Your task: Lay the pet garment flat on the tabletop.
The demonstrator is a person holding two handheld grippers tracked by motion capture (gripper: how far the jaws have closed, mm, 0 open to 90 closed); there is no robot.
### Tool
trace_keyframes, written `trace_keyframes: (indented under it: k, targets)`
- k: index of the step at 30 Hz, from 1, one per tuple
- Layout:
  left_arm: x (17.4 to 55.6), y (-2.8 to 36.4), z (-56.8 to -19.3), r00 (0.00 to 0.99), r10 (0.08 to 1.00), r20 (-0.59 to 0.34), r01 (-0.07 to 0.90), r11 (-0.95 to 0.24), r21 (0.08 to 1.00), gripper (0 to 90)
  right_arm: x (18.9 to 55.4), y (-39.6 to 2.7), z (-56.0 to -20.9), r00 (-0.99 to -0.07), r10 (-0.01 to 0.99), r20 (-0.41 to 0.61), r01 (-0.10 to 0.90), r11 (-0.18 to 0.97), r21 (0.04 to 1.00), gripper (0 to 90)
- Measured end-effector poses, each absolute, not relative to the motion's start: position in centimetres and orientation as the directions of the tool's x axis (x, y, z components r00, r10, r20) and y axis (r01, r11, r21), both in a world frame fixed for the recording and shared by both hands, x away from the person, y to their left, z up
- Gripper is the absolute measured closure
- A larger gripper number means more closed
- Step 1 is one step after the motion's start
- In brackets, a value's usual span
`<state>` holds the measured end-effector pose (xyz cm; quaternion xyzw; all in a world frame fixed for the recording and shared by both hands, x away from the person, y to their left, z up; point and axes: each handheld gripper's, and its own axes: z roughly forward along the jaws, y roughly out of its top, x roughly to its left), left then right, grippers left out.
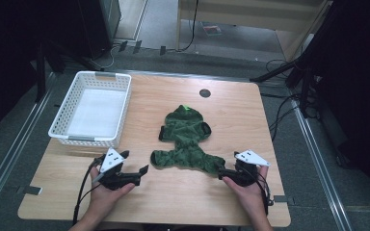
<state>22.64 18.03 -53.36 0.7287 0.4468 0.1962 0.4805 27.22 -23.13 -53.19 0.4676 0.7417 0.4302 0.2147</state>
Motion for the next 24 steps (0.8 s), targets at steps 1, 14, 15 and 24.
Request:
trace_keyframes:
  k: [1, 14, 15, 24]
  targets:
    - [22.3, 18.7, -53.4, 0.527, 0.837, -0.148, 0.463, -0.137, 0.875, 5.5, 27.0, -23.6, -53.2, -0.463, 0.882, 0.084, 0.511, 0.189, 0.839, 4.6]
    - [19.1, 29.8, -53.9, 0.324, 0.924, -0.203, 0.489, 0.020, 0.872, 0.0, 24.3, -29.7, -54.1, -0.350, 0.930, 0.110, 0.534, 0.102, 0.839, 0.0]
    - [19.1, 30.5, -53.9, 0.308, 0.929, -0.204, 0.489, 0.029, 0.872, 0.0, 24.1, -30.1, -54.2, -0.339, 0.934, 0.116, 0.538, 0.092, 0.838, 0.0]
    - [18.6, 35.6, -54.1, 0.191, 0.951, -0.244, 0.476, 0.127, 0.870, 0.0, 22.3, -33.4, -54.6, -0.267, 0.953, 0.142, 0.546, 0.028, 0.837, 0.0]
